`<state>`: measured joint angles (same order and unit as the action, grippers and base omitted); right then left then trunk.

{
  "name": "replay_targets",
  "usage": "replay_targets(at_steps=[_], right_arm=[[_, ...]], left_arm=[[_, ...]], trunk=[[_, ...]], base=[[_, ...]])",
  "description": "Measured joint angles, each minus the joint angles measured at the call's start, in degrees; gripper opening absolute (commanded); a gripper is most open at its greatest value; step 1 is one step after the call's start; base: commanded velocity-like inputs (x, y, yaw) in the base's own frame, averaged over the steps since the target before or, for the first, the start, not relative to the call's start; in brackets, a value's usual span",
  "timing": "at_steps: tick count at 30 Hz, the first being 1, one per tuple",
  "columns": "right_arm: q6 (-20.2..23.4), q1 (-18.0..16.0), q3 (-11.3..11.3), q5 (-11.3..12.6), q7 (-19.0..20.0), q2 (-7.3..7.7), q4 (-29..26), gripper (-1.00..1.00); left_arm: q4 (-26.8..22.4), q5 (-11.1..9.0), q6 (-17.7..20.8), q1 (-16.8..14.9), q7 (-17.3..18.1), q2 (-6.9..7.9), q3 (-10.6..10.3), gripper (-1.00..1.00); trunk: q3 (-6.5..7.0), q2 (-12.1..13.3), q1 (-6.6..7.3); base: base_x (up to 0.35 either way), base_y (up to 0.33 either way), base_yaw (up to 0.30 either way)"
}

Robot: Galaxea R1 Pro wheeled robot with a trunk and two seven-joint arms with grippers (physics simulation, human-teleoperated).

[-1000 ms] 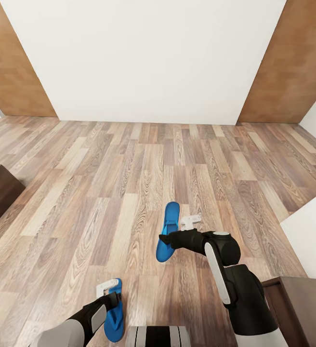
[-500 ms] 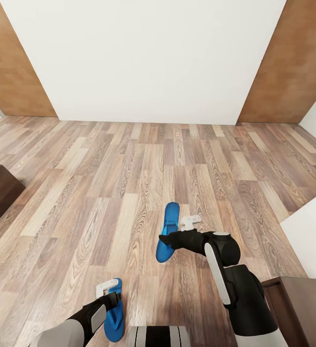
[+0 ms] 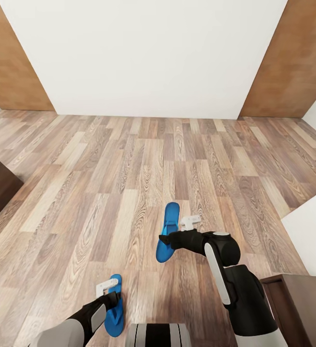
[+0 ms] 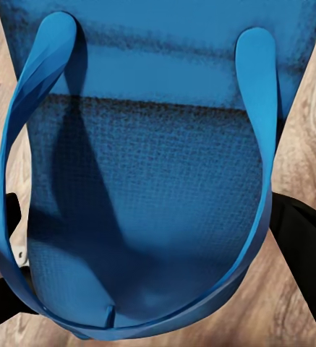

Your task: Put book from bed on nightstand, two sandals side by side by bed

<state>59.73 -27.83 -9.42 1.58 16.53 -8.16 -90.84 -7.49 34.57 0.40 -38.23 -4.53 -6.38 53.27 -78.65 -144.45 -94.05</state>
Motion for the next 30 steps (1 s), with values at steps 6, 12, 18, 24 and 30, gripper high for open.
replay_targets(at_steps=[6,12,18,24,30], right_arm=[[0.0,0.0,0.0,-0.01,-0.03,0.0,0.0,-1.0],[0.0,0.0,0.0,-0.01,-0.04,0.0,0.0,-1.0],[0.0,0.0,0.0,0.0,-0.04,0.0,0.0,-1.0],[0.0,0.0,0.0,0.01,-0.04,0.0,0.0,-1.0],[-0.01,-0.03,0.0,-0.05,-0.04,-0.01,0.0,-1.0]], left_arm=[[0.0,0.0,0.0,-0.17,0.0,0.02,0.0,1.0],[-0.02,0.0,0.0,-0.61,0.0,0.1,0.0,1.0],[-0.07,0.0,0.0,-0.82,0.0,0.14,0.0,1.0],[-0.09,0.0,0.0,-1.49,0.0,0.22,0.0,1.0],[-0.09,0.0,0.0,-1.83,0.0,0.25,0.0,1.0]], trunk=[[0.0,0.0,0.0],[0.0,0.0,0.0],[0.0,0.0,0.0],[0.0,0.0,0.0],[-0.44,-0.02,-0.05]], base=[[0.0,0.0,0.0],[0.0,0.0,0.0],[0.0,0.0,0.0],[0.0,0.0,0.0],[0.0,0.0,0.0]])
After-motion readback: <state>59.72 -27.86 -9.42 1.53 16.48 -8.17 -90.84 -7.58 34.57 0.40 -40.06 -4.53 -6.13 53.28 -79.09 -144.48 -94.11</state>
